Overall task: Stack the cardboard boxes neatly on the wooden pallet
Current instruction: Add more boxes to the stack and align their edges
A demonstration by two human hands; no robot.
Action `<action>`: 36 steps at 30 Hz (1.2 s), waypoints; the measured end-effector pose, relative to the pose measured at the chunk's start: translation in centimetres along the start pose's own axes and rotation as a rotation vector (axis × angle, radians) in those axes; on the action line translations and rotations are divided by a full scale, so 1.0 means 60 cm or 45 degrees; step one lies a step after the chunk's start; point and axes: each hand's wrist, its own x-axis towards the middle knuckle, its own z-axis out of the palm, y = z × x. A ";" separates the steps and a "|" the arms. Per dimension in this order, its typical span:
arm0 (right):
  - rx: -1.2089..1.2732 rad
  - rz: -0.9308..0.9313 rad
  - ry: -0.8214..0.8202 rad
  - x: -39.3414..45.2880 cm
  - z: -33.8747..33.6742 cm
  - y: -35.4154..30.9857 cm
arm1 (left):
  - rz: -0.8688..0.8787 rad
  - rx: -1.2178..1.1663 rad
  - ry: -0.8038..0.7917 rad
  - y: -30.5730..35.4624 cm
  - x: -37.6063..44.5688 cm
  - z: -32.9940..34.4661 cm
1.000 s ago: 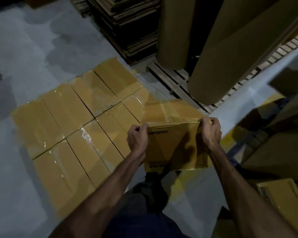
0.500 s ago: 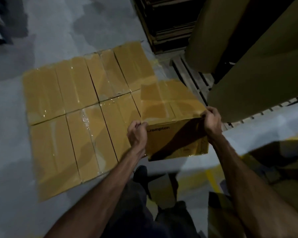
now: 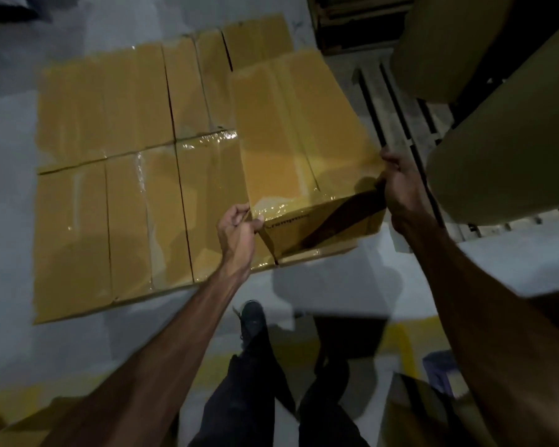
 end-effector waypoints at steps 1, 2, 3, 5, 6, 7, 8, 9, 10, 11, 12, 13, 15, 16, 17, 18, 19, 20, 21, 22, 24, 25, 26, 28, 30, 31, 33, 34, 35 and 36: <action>0.013 0.005 -0.017 0.013 0.003 0.021 | 0.002 -0.010 0.017 -0.024 0.007 0.007; 0.046 0.032 -0.029 0.025 0.008 0.044 | 0.006 -0.027 0.025 -0.047 0.013 0.013; 0.075 0.062 -0.030 0.033 0.013 0.061 | 0.008 -0.050 0.030 -0.069 0.020 0.018; 0.103 0.086 -0.021 0.057 0.023 0.107 | 0.007 -0.072 0.038 -0.107 0.033 0.027; 0.121 0.092 -0.015 0.066 0.027 0.127 | 0.007 -0.058 0.038 -0.123 0.040 0.032; 0.135 0.108 -0.003 0.072 0.029 0.143 | 0.011 -0.040 0.039 -0.137 0.046 0.038; 0.144 0.123 0.002 0.078 0.029 0.161 | 0.018 -0.022 0.047 -0.151 0.052 0.045; 0.138 0.136 -0.003 0.081 0.029 0.176 | 0.026 -0.018 0.061 -0.165 0.059 0.051; 0.125 0.143 -0.022 0.080 0.028 0.190 | 0.031 -0.024 0.073 -0.177 0.063 0.057; 0.101 0.149 -0.045 0.077 0.026 0.204 | 0.031 -0.032 0.085 -0.189 0.066 0.062; 0.091 0.155 -0.063 0.073 0.025 0.217 | 0.031 -0.036 0.092 -0.200 0.066 0.067; 0.087 0.172 -0.081 0.069 0.024 0.230 | 0.029 -0.036 0.100 -0.211 0.067 0.071; 0.099 0.176 -0.101 0.064 0.023 0.249 | 0.030 -0.036 0.117 -0.229 0.068 0.075; 0.099 0.168 -0.106 0.065 0.022 0.254 | 0.035 -0.036 0.121 -0.235 0.069 0.075; 0.097 0.174 -0.105 0.066 0.020 0.256 | 0.038 -0.032 0.120 -0.241 0.070 0.076; 0.096 0.179 -0.103 0.069 0.019 0.259 | 0.040 -0.035 0.123 -0.245 0.073 0.077; 0.099 0.188 -0.111 0.070 0.017 0.260 | 0.038 -0.033 0.133 -0.249 0.075 0.077; 0.076 0.185 -0.126 0.071 0.014 0.261 | 0.037 -0.035 0.140 -0.252 0.074 0.078; 0.043 0.178 -0.144 0.070 0.012 0.261 | 0.034 -0.031 0.147 -0.252 0.072 0.078; 0.007 0.167 -0.174 0.069 0.008 0.262 | 0.030 -0.016 0.151 -0.252 0.068 0.078; -0.076 0.151 -0.261 0.066 -0.003 0.267 | 0.007 0.042 0.162 -0.248 0.062 0.078; -0.115 0.158 -0.304 0.064 -0.008 0.274 | -0.011 0.067 0.161 -0.247 0.061 0.077; -0.124 0.181 -0.332 0.061 -0.012 0.278 | -0.029 0.086 0.154 -0.249 0.061 0.074; -0.106 0.226 -0.351 0.054 -0.019 0.285 | -0.073 0.111 0.148 -0.250 0.060 0.069; -0.127 0.199 -0.366 0.046 -0.026 0.293 | -0.087 0.135 0.141 -0.252 0.060 0.064; -0.141 0.175 -0.370 0.045 -0.030 0.298 | -0.084 0.151 0.136 -0.252 0.060 0.063; -0.160 0.148 -0.366 0.045 -0.037 0.304 | -0.079 0.177 0.126 -0.250 0.060 0.059; -0.169 0.132 -0.364 0.047 -0.040 0.303 | -0.073 0.189 0.125 -0.250 0.059 0.057; -0.181 0.114 -0.366 0.047 -0.042 0.303 | -0.064 0.204 0.123 -0.249 0.059 0.056; -0.203 0.098 -0.365 0.047 -0.045 0.302 | -0.055 0.220 0.119 -0.249 0.058 0.054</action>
